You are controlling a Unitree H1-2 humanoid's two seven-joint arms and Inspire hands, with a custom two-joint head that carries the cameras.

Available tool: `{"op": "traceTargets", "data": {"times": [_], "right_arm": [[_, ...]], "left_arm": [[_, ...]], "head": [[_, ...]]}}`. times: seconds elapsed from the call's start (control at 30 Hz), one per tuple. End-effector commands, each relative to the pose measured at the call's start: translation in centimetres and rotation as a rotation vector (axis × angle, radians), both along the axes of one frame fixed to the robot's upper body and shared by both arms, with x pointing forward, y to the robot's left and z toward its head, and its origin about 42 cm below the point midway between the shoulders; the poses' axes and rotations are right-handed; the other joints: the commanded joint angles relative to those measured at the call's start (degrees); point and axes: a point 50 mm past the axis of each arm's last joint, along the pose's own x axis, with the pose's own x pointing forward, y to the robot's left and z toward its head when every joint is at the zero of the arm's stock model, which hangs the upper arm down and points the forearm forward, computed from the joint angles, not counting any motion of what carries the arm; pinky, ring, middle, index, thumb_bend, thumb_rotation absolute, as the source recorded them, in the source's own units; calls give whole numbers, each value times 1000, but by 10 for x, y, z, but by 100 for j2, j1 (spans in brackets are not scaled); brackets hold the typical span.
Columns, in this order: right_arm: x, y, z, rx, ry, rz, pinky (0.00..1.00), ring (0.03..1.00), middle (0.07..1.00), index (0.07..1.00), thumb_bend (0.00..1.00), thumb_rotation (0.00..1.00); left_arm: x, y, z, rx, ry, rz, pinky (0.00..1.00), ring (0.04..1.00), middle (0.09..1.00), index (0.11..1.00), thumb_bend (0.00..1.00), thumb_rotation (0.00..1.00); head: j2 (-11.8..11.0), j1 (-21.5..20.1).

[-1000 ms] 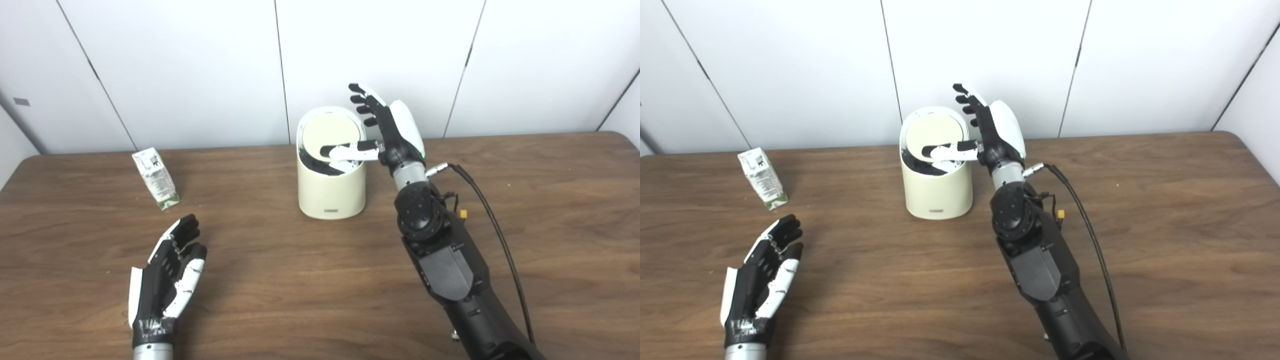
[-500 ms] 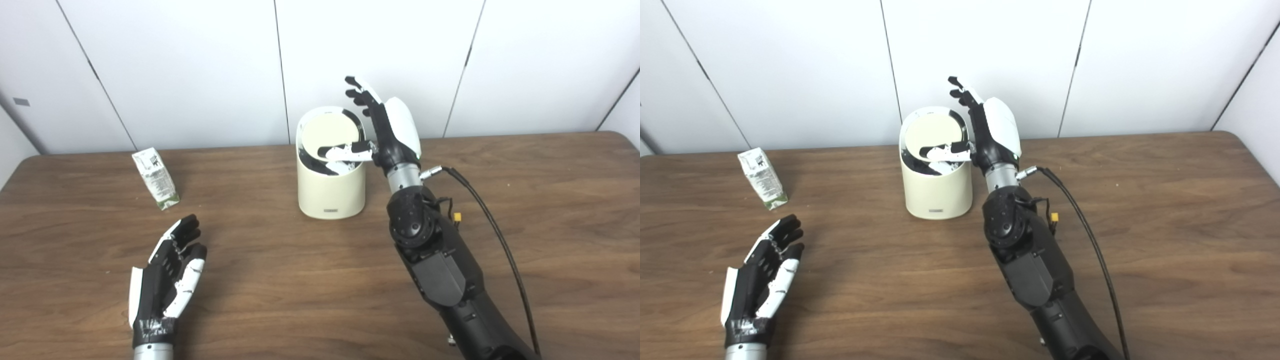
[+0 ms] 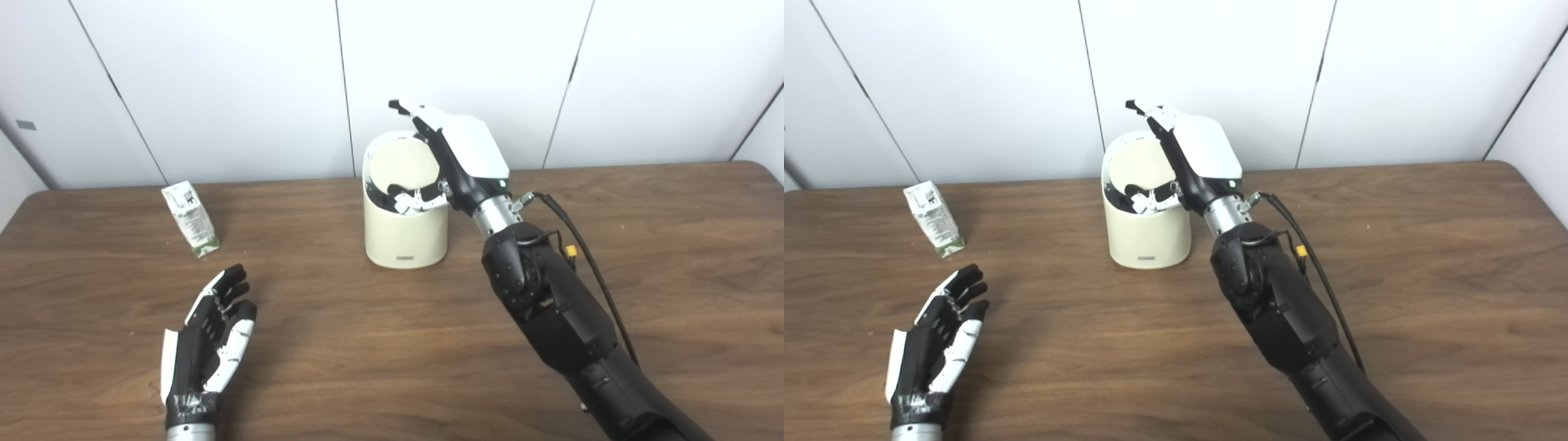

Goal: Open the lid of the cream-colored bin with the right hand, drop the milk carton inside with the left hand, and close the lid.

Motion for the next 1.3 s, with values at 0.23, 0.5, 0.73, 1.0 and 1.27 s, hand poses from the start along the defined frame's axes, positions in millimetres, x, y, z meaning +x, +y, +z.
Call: {"op": "traceTargets", "data": {"times": [0.23,0.5,0.73,1.0,1.27], "right_arm": [[3,2,16,38,-34,-3,819,869,853,869,916,58],[6,-2,18,342,70,-26,746,810,813,847,851,175],[3,-12,11,378,84,-23,807,823,797,834,813,177],[-5,-25,2,423,128,-44,745,809,812,833,704,212],[-20,-38,-14,407,161,-60,714,796,810,833,677,271]], "left_arm": [[-9,-4,-12,-17,31,7,779,828,851,866,542,579],[-9,-3,-12,-17,33,7,781,828,851,867,552,583],[-9,-4,-13,-19,35,10,773,820,849,865,545,585],[-9,-4,-13,-31,43,15,783,825,849,862,557,572],[-8,-4,-13,-28,44,14,779,824,848,865,549,570]], "head": [[-12,1],[-12,12],[-18,29],[-10,27],[-9,33]]}}
